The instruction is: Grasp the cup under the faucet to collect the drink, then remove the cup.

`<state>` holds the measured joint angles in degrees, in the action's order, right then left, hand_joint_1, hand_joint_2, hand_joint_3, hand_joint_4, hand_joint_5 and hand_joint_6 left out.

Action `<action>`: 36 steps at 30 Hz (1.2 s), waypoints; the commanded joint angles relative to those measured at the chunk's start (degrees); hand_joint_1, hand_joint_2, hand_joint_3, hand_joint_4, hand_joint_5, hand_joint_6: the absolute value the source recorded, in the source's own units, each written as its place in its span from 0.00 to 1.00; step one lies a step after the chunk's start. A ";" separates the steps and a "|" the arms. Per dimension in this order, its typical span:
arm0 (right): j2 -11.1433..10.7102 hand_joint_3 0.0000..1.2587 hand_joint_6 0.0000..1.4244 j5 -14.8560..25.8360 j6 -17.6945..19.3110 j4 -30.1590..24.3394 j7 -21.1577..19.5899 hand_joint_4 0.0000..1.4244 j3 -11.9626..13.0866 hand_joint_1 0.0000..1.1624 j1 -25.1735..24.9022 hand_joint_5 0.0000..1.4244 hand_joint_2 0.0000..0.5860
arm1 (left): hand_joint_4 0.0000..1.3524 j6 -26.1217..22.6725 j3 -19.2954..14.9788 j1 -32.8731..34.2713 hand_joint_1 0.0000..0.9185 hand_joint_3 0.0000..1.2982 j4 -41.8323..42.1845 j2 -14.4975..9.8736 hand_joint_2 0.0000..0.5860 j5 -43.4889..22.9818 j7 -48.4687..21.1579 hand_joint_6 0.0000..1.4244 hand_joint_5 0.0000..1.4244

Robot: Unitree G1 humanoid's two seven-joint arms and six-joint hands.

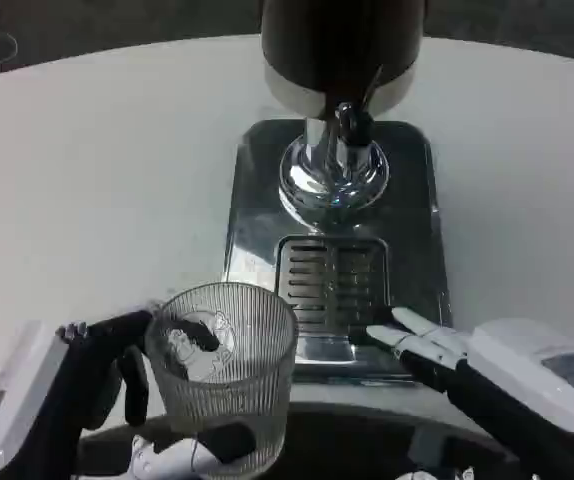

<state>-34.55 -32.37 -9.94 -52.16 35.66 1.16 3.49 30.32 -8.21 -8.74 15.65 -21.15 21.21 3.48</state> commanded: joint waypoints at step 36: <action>0.15 0.08 0.09 1.45 -0.04 -3.40 0.59 0.00 3.41 0.43 4.29 0.06 0.74 | 0.67 -0.88 0.10 2.86 0.41 0.65 0.06 1.32 0.03 0.08 0.10 1.00 0.81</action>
<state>-34.53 -31.20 -10.06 -54.45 35.93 4.09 7.10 29.86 -8.14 -7.40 15.64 -20.23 21.13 3.47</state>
